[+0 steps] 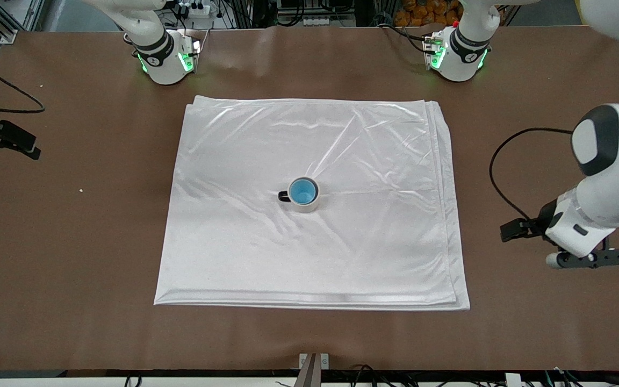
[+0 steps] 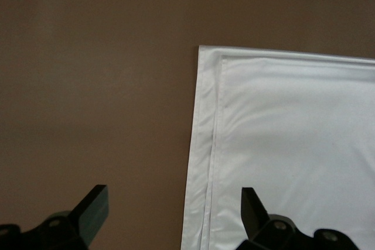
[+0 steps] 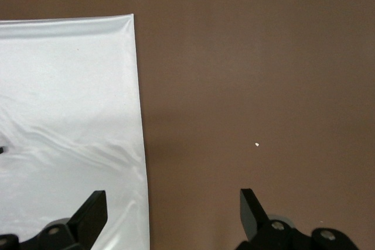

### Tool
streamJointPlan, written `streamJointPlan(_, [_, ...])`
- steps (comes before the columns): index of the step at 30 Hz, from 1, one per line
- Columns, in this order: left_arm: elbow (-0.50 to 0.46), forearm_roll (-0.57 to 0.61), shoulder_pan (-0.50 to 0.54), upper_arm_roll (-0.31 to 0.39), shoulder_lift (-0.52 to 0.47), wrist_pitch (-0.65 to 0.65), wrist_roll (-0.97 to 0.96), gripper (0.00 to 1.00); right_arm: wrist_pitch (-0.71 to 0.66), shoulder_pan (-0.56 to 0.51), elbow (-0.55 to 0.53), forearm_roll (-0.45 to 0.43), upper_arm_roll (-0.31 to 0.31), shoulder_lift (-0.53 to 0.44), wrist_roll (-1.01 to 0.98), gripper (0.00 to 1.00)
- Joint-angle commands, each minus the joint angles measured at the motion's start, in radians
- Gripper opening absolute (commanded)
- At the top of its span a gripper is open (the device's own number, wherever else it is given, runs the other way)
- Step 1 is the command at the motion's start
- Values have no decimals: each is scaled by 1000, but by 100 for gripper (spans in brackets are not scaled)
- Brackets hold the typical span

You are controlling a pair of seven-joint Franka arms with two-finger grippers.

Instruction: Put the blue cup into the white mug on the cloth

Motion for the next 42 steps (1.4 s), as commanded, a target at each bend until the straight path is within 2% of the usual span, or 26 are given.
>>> streamJointPlan(1, [-75,22,43,-14,-142,-69,29,100,-5,-2,-32,18,-3,-43,-11,100])
streamJointPlan(18, [-136,16,64,-12,-405,-319,44,100,-2,-2,-52,16,-3,-59,-11,100])
streamJointPlan(22, [-136,20,66,-12,-426,-359,60,100,0,-2,-52,16,-3,-57,-9,100])
streamJointPlan(27, [-139,20,92,-12,-443,-360,127,100,5,-4,-51,16,-3,-54,-11,100])
streamJointPlan(42, [-172,20,107,-12,-481,-360,173,100,2,-4,-51,16,-2,-54,-9,100])
